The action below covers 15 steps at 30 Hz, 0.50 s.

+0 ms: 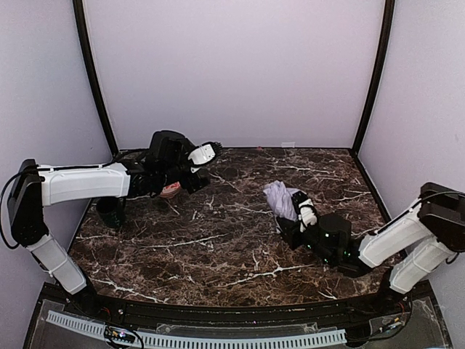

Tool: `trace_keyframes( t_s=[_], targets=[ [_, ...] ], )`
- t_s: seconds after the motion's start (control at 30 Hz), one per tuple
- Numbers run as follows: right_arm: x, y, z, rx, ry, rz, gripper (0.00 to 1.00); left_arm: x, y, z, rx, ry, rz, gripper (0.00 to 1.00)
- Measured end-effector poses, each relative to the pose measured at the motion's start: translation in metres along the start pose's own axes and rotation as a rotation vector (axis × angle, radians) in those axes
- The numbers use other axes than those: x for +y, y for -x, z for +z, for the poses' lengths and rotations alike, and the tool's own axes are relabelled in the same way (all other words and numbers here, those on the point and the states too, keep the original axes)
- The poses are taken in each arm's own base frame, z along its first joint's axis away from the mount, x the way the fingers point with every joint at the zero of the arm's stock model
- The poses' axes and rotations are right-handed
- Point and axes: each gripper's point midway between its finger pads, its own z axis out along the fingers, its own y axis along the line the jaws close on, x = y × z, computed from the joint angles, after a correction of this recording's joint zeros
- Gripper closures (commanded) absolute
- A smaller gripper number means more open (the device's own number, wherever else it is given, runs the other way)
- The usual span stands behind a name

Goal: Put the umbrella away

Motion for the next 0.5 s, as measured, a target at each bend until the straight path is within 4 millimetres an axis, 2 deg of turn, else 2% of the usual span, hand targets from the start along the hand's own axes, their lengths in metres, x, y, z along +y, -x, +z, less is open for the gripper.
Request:
trace_keyframes(
  t_s=[0.13, 0.2, 0.3, 0.43, 0.47, 0.5],
  targets=[
    [0.017, 0.086, 0.018, -0.088, 0.014, 0.028, 1.00, -0.002, -0.005, 0.000, 0.018, -0.014, -0.028, 0.01],
    [0.022, 0.115, 0.021, -0.100, 0.025, 0.036, 1.00, -0.005, -0.010, 0.000, 0.040, -0.028, -0.049, 0.01],
    [0.034, 0.139, 0.027, -0.062, 0.075, 0.037, 1.00, -0.005, -0.019, -0.001, 0.081, -0.046, -0.094, 0.01],
    [0.060, 0.164, 0.032, 0.026, 0.261, 0.053, 1.00, -0.005, -0.028, -0.001, 0.122, -0.072, -0.175, 0.01],
    [0.068, 0.170, 0.030, 0.037, 0.332, 0.061, 1.00, -0.007, -0.030, -0.001, 0.126, -0.084, -0.190, 0.05],
    [0.074, 0.176, 0.027, 0.044, 0.391, 0.070, 1.00, -0.010, -0.031, -0.002, 0.127, -0.102, -0.203, 0.16]
  ],
)
